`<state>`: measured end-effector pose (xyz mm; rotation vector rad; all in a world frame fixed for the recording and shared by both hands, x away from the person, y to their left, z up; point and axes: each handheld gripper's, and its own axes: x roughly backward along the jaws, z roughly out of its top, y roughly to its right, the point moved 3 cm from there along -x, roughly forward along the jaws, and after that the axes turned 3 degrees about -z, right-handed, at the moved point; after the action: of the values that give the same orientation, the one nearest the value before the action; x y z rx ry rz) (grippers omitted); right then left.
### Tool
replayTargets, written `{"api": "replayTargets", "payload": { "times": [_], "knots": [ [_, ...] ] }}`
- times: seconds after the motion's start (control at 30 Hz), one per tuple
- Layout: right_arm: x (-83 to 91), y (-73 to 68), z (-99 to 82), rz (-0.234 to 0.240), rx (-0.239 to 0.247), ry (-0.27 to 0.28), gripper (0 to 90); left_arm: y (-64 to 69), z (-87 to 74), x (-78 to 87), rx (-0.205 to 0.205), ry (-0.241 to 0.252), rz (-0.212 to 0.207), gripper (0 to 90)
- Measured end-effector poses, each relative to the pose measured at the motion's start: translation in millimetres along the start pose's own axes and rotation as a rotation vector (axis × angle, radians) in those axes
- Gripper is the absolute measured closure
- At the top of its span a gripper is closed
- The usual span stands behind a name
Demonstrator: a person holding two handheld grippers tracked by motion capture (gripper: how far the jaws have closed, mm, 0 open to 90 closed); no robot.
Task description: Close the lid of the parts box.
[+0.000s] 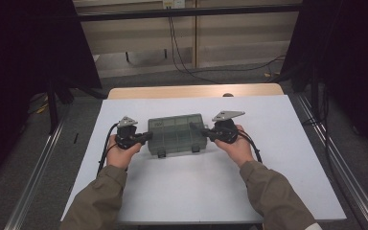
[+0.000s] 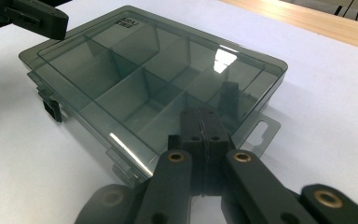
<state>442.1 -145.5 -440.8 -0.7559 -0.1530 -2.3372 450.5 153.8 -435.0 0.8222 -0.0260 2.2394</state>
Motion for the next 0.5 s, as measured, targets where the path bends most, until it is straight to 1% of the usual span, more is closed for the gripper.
{"api": "replayTargets", "payload": {
  "times": [0.1,0.23,0.4,0.5],
  "knots": [
    [0.0,0.0,-0.4,-0.001,-0.001,0.003,90.0,0.9,-0.3,0.2,-0.003,0.001,0.001,89.6],
    [0.1,-0.5,-0.5,-0.005,0.010,0.002,90.0,1.4,-0.7,0.2,-0.004,0.003,0.002,89.5],
    [0.1,-0.9,-0.6,-0.008,0.019,0.002,90.0,1.2,-1.5,0.7,-0.016,0.003,0.002,89.6],
    [0.0,-1.3,-0.7,-0.011,0.020,-0.004,90.0,1.8,-3.1,-0.3,-0.011,-0.003,-0.001,89.7]
  ]
}}
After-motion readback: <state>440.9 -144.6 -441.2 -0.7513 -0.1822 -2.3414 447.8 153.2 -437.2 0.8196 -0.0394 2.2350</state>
